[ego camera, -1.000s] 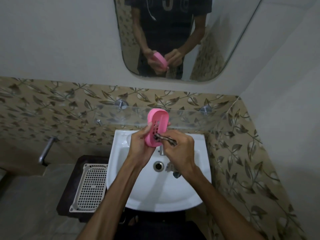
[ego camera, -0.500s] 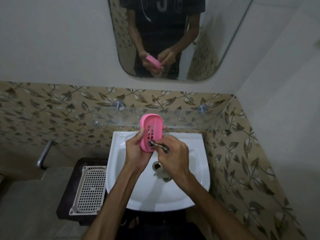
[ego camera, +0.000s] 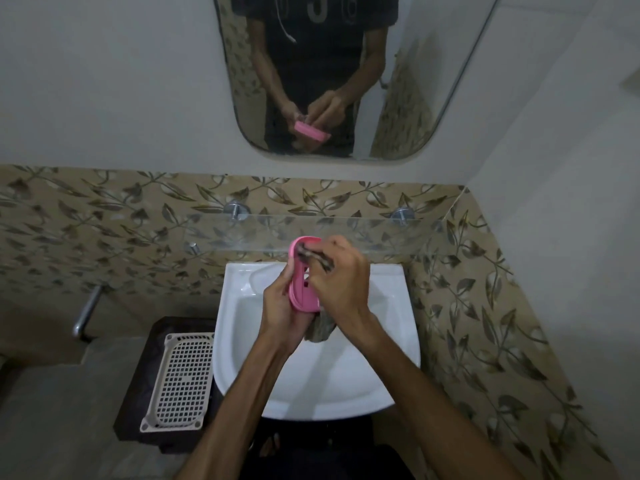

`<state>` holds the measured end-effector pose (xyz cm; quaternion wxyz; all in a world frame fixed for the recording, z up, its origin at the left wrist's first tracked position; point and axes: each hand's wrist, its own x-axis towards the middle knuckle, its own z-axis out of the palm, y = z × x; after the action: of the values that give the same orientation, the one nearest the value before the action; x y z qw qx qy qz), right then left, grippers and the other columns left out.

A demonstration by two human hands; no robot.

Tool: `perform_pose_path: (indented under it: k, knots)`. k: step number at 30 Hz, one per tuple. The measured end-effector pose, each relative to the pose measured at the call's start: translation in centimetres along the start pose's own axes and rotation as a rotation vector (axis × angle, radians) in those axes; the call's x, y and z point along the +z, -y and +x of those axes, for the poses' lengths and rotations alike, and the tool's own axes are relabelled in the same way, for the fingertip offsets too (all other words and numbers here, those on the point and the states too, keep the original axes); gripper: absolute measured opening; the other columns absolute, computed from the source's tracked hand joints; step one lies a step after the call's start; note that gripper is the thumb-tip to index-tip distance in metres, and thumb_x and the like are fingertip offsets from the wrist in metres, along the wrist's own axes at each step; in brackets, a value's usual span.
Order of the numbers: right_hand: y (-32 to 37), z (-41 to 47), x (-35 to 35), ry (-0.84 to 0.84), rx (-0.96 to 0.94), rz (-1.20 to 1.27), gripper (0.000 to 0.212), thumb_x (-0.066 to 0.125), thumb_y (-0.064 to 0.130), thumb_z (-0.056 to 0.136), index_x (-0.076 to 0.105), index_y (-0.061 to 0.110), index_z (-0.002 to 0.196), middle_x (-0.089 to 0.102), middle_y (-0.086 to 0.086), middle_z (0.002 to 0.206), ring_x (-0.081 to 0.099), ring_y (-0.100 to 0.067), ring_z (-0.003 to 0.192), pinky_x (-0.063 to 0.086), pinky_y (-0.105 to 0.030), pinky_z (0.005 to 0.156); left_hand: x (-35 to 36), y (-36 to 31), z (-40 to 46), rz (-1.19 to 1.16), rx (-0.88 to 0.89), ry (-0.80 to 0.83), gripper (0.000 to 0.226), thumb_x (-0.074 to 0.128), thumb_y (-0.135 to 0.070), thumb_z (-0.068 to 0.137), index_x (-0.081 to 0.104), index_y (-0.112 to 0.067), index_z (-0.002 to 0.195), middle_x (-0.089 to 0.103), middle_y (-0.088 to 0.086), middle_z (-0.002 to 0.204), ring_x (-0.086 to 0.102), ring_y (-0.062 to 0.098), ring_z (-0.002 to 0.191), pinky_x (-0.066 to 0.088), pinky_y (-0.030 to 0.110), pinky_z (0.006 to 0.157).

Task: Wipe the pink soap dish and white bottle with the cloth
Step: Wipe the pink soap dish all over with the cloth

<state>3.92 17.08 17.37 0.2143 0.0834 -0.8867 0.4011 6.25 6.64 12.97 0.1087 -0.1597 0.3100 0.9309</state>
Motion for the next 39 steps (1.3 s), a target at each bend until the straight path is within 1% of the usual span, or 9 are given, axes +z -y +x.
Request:
perform_pose_path:
  k: [3,6,12,17,19,22,27,33,39]
  knots:
    - [-0.3,0.0,-0.4,-0.018,0.026,-0.081,0.023,0.076,0.005,0.087,0.082,0.016,0.106,0.070,-0.002,0.094,0.063,-0.017,0.077,0.057,-0.034,0.067,0.6,-0.9,-0.4,-0.016,-0.009,0.013,0.053,0.055,-0.038,0.099,0.065,-0.001,0.137,0.068,0.023,0.132,0.067,0.033,0.117,0.052,0.047,0.103]
    - [0.1,-3.7,-0.3,0.099,-0.033,0.008,0.026,0.076,0.004,0.085,0.082,0.019,0.105,0.069,0.000,0.097,0.066,-0.017,0.082,0.059,-0.035,0.070,0.5,-1.6,-0.1,-0.045,-0.046,-0.046,0.069,0.058,-0.040,0.094,0.054,0.007,0.144,0.064,0.030,0.132,0.065,0.037,0.117,0.049,0.048,0.106]
    - [-0.6,-2.0,-0.6,0.000,-0.004,0.017,0.023,0.076,-0.001,0.087,0.082,0.009,0.107,0.073,-0.006,0.098,0.069,-0.019,0.082,0.062,-0.036,0.071,0.9,-1.8,-0.1,-0.057,-0.035,-0.018,0.063,0.059,-0.041,0.092,0.061,0.006,0.135,0.066,0.029,0.129,0.067,0.037,0.115,0.050,0.049,0.106]
    - [0.2,-4.5,-0.4,0.173,0.049,0.190,0.035,0.075,-0.008,0.079,0.084,0.015,0.104,0.078,-0.001,0.102,0.074,-0.014,0.086,0.062,-0.020,0.081,0.4,-2.0,0.1,-0.059,-0.066,0.000,0.066,0.056,-0.047,0.096,0.065,0.008,0.132,0.061,0.036,0.137,0.063,0.042,0.122,0.047,0.050,0.111]
    - [-0.1,-3.4,-0.4,0.196,0.101,0.257,0.030,0.080,-0.007,0.079,0.085,0.012,0.102,0.078,-0.002,0.097,0.074,-0.010,0.086,0.061,-0.018,0.082,0.4,-2.1,0.2,-0.056,-0.061,0.027,0.067,0.057,-0.048,0.095,0.066,0.008,0.130,0.062,0.036,0.136,0.066,0.040,0.119,0.052,0.048,0.107]
    - [0.9,-2.4,-0.6,0.206,-0.005,0.263,0.027,0.080,-0.004,0.077,0.084,0.011,0.099,0.077,0.000,0.091,0.072,-0.010,0.081,0.060,-0.021,0.079,0.6,-2.3,0.4,-0.025,-0.050,0.037,0.064,0.057,-0.047,0.095,0.071,0.008,0.123,0.064,0.033,0.135,0.068,0.038,0.117,0.054,0.045,0.106]
    - [1.9,0.3,-0.3,0.081,-0.081,0.173,0.028,0.073,-0.003,0.079,0.084,0.011,0.100,0.074,-0.003,0.093,0.069,-0.016,0.082,0.061,-0.032,0.078,1.0,-2.7,-0.1,-0.067,0.011,0.057,0.046,0.056,-0.037,0.099,0.076,0.000,0.118,0.072,0.020,0.123,0.071,0.029,0.113,0.056,0.039,0.102]
    - [2.8,3.1,0.7,-0.074,-0.092,0.068,0.023,0.075,0.002,0.083,0.082,0.014,0.101,0.068,0.000,0.093,0.063,-0.013,0.081,0.054,-0.022,0.070,1.6,-3.0,-0.5,-0.067,0.030,0.108,0.042,0.046,-0.036,0.109,0.074,-0.011,0.128,0.068,0.016,0.137,0.066,0.028,0.127,0.056,0.042,0.104]
    - [2.9,2.1,0.6,-0.116,0.011,-0.087,0.022,0.072,0.003,0.084,0.080,0.012,0.103,0.066,-0.003,0.095,0.063,-0.017,0.075,0.046,-0.021,0.064,1.1,-3.5,-0.6,0.017,0.055,0.080,0.047,0.054,-0.036,0.100,0.070,-0.005,0.131,0.070,0.019,0.130,0.069,0.029,0.117,0.055,0.044,0.101]
